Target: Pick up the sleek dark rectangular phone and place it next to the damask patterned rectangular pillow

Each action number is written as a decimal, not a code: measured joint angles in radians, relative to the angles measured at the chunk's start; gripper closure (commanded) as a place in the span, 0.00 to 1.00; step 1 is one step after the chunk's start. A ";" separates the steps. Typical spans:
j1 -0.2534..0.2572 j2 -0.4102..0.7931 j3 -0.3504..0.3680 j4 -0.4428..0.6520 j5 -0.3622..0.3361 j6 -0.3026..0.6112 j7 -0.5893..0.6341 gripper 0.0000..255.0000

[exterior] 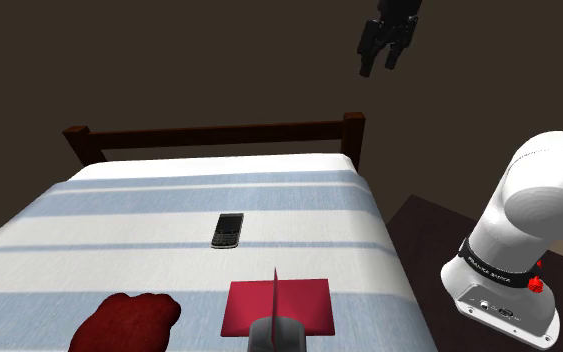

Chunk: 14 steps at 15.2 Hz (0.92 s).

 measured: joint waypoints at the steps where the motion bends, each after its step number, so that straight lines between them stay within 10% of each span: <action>1: 0.000 0.000 0.000 0.000 0.000 0.000 0.000 0.00; 14: 0.021 0.072 0.316 -0.147 0.125 0.223 0.422 0.00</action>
